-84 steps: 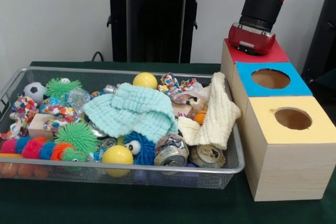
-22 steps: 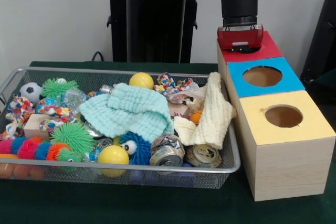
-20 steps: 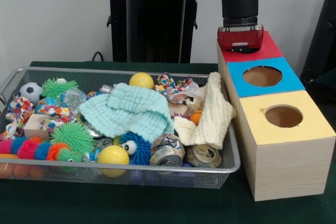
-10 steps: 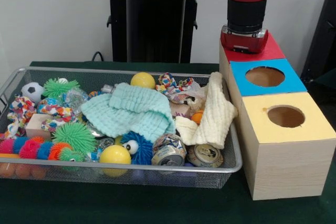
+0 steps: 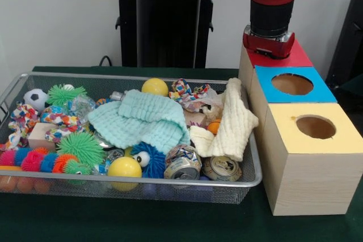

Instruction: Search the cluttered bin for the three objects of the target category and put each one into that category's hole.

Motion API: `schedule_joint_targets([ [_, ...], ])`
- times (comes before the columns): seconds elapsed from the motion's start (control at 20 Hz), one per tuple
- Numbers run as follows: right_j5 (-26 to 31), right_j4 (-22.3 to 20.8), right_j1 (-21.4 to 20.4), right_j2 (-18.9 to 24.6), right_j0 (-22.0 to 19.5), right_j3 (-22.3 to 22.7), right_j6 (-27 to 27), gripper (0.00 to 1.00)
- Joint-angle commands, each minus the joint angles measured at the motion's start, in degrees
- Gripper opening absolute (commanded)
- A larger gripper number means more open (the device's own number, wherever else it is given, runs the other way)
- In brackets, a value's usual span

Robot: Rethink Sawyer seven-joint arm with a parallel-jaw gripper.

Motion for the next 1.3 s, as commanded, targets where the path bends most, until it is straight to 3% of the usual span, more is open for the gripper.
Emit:
schedule_joint_targets([
  [0.05, 7.61, 1.9, 2.12, -0.24, -1.25, -0.34, 1.16, 0.0],
  [0.6, 11.16, 3.65, 0.68, 0.19, -1.67, -1.17, 0.67, 0.0],
  [1.0, 4.58, -0.65, -2.84, -7.07, 4.51, -2.1, 3.53, 0.0],
  [1.3, 7.08, 2.53, -9.91, -6.26, 4.52, 1.1, 3.35, 0.0],
])
